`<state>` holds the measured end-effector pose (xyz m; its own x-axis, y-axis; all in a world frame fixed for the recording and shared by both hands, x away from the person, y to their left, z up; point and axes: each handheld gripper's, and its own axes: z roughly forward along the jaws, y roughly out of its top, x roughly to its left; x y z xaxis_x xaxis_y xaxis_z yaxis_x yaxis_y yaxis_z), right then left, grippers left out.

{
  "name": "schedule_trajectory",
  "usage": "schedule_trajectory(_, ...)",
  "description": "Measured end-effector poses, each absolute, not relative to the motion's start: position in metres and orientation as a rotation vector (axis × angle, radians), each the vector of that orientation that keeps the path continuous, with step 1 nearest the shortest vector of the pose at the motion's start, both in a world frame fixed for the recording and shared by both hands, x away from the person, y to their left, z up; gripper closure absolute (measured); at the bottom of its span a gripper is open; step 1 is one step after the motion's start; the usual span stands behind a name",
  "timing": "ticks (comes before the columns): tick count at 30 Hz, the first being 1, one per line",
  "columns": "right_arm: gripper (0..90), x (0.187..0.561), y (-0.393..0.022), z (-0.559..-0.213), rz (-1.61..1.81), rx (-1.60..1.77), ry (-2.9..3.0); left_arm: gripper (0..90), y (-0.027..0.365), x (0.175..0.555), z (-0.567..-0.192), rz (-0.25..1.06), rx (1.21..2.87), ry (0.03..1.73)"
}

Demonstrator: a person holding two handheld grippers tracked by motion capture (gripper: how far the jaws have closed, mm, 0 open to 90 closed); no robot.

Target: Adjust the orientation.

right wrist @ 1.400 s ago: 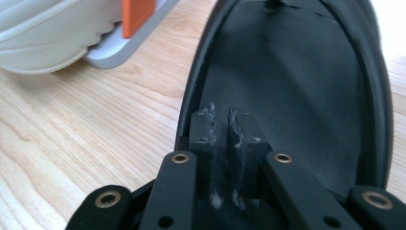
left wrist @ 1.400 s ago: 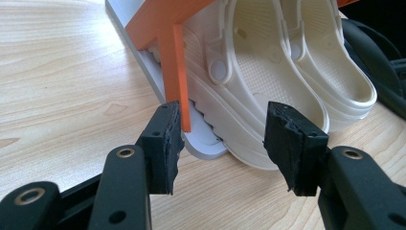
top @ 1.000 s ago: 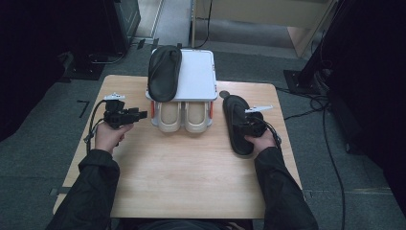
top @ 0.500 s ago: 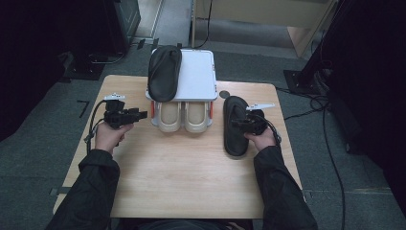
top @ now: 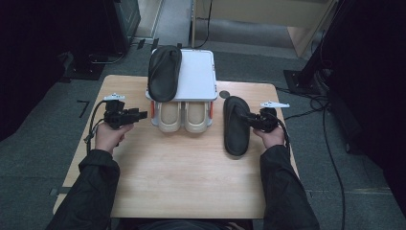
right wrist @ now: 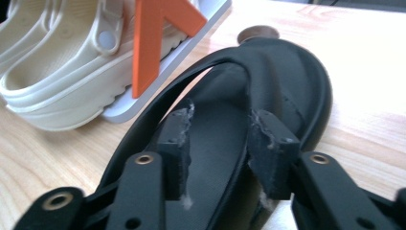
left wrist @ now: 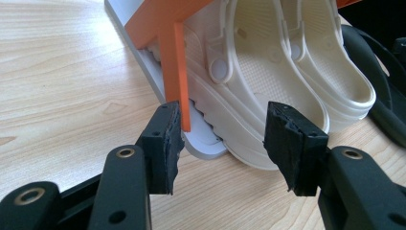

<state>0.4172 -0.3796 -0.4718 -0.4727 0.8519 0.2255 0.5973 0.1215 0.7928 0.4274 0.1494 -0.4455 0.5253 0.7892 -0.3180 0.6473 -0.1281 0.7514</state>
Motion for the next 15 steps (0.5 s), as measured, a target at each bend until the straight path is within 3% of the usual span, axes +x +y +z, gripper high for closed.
schedule_trajectory(8, 56.5, 0.424, -0.383, -0.482, 1.202, 1.456, 2.123, 47.2, 0.151, 0.429, -0.447, 0.183, 1.846, 1.19)
schedule_trajectory(15, 60.2, 0.435, -0.38, -0.498, 1.176, 1.496, 2.135, 47.2, 0.149, 0.428, -0.447, 0.185, 1.85, 1.187)
